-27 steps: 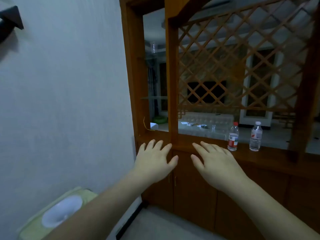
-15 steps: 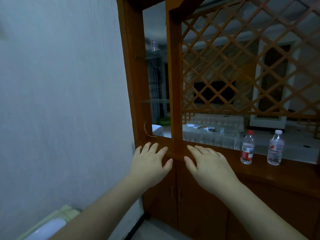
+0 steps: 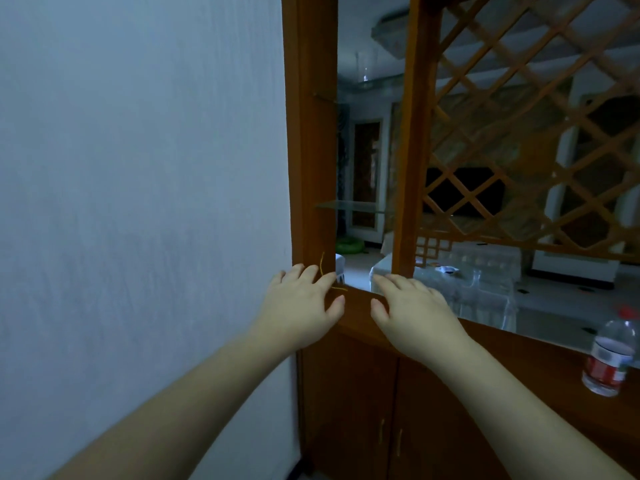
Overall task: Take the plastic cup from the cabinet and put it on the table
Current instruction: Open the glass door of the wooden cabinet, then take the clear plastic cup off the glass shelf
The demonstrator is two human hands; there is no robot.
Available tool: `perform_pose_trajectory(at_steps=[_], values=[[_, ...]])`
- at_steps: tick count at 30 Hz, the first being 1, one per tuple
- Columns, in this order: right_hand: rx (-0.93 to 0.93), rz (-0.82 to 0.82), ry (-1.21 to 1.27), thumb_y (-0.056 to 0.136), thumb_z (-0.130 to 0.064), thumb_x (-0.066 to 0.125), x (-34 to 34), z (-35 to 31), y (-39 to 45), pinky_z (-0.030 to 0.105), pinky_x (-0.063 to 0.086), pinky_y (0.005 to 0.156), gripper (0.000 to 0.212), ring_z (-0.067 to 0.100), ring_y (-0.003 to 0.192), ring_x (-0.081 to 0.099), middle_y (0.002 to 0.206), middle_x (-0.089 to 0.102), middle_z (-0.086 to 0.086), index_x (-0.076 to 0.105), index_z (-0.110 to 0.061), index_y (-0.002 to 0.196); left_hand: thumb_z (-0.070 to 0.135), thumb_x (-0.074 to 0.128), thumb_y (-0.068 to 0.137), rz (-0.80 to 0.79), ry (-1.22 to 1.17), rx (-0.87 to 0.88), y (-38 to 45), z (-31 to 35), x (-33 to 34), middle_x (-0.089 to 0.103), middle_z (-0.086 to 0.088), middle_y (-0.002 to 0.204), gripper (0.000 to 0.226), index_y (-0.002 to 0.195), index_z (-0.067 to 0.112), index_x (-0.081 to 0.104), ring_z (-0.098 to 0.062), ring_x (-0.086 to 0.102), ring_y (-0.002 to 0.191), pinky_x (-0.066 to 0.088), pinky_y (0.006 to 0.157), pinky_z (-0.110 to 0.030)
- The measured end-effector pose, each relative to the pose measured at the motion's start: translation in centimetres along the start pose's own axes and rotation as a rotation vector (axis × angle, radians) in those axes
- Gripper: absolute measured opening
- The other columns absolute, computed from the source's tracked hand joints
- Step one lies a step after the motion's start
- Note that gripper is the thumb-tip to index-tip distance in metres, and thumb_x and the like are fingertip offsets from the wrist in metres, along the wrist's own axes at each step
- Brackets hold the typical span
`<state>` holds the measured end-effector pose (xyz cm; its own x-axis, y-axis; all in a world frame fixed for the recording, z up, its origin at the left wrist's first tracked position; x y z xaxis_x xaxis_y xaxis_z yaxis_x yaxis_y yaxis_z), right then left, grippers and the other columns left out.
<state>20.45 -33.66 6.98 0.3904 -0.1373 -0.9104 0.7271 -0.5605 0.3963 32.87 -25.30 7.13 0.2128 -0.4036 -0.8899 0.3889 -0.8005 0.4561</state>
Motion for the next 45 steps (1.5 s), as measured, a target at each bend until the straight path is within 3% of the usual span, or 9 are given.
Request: perform_pose_trajectory(at_steps=[10, 17, 22, 33, 37, 41, 43, 45], values=[[-0.008, 0.021, 0.093, 0.099, -0.045, 0.038, 0.8, 1.6, 13.1, 0.043, 0.028, 0.112, 0.058, 0.023, 0.142, 0.029, 0.156, 0.032, 0.002, 0.023, -0.026, 0.151, 0.057, 0.031, 0.093, 0.068, -0.055, 0.084, 12.7, -4.2, 2.4, 0.043, -0.004, 0.151, 0.058, 0.145, 0.032, 0.033, -0.026, 0.035, 0.139, 0.029, 0.111, -0.049], [-0.033, 0.04, -0.021, 0.097, -0.046, 0.04, 1.5, 5.0, 24.2, 0.043, 0.035, 0.106, 0.059, 0.026, 0.138, 0.035, 0.154, 0.035, 0.004, 0.026, -0.025, 0.15, 0.054, 0.025, 0.094, 0.073, -0.083, 0.095, 24.4, -4.9, 3.6, 0.046, -0.006, 0.148, 0.056, 0.143, 0.03, 0.037, -0.027, 0.04, 0.135, 0.036, 0.104, -0.051], [-0.059, 0.072, 0.021, 0.095, -0.045, 0.045, 0.5, 7.8, 31.7, 0.04, 0.046, 0.097, 0.058, 0.026, 0.126, 0.048, 0.148, 0.043, 0.006, 0.03, -0.026, 0.148, 0.052, 0.03, 0.095, 0.08, -0.039, 0.106, 32.2, -5.0, 3.8, 0.048, -0.006, 0.146, 0.054, 0.143, 0.028, 0.037, -0.027, 0.045, 0.13, 0.043, 0.099, -0.048], [-0.166, 0.231, 0.044, 0.093, -0.051, 0.048, -5.5, 9.2, 46.2, 0.033, 0.043, 0.088, 0.058, 0.025, 0.124, 0.051, 0.146, 0.046, 0.006, 0.034, -0.031, 0.146, 0.046, 0.045, 0.095, 0.185, -0.231, 0.135, 45.5, -7.9, -0.2, 0.045, -0.009, 0.149, 0.055, 0.146, 0.029, 0.031, -0.028, 0.049, 0.127, 0.05, 0.094, -0.04], [-0.161, 0.318, 0.053, 0.092, -0.051, 0.05, -6.7, 8.1, 50.1, 0.03, 0.043, 0.083, 0.058, 0.023, 0.121, 0.054, 0.144, 0.05, 0.006, 0.037, -0.03, 0.145, 0.044, 0.048, 0.095, 0.26, -0.273, 0.199, 49.6, -9.1, -3.3, 0.048, -0.009, 0.146, 0.053, 0.144, 0.029, 0.035, -0.017, 0.057, 0.105, 0.044, 0.064, -0.016], [-0.123, 0.386, 0.056, 0.092, -0.048, 0.052, -8.5, 7.1, 53.0, 0.031, 0.045, 0.087, 0.056, 0.02, 0.12, 0.056, 0.141, 0.054, 0.004, 0.039, -0.029, 0.143, 0.042, 0.047, 0.096, 0.299, -0.315, 0.262, 52.3, -10.6, -5.7, 0.049, -0.008, 0.145, 0.053, 0.145, 0.027, 0.036, -0.019, 0.059, 0.11, 0.051, 0.074, -0.025], [-0.111, 0.425, 0.07, 0.092, -0.044, 0.055, -9.9, 6.6, 54.1, 0.033, 0.044, 0.092, 0.055, 0.02, 0.122, 0.054, 0.141, 0.054, 0.003, 0.041, -0.028, 0.142, 0.042, 0.047, 0.096, 0.306, -0.325, 0.287, 53.6, -11.7, -6.6, 0.051, -0.007, 0.141, 0.051, 0.144, 0.027, 0.036, -0.013, 0.065, 0.09, 0.058, 0.068, -0.027], [-0.102, 0.467, 0.077, 0.092, -0.042, 0.056, -11.6, 6.0, 54.9, 0.031, 0.044, 0.089, 0.053, 0.019, 0.119, 0.055, 0.138, 0.055, 0.003, 0.042, -0.028, 0.141, 0.039, 0.048, 0.097, 0.33, -0.353, 0.319, 54.8, -12.6, -7.6, 0.057, -0.005, 0.134, 0.047, 0.142, 0.027, 0.038, -0.006, 0.064, 0.073, 0.056, 0.054, -0.02]])
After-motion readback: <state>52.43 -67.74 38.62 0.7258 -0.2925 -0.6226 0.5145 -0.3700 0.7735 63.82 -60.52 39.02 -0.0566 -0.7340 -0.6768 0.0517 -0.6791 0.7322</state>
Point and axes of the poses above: each hand's wrist, its own y-axis towards the middle knuckle, its own x-axis out of the palm, z = x × y, the point moved 9 cm from there along y, towards the middle knuckle
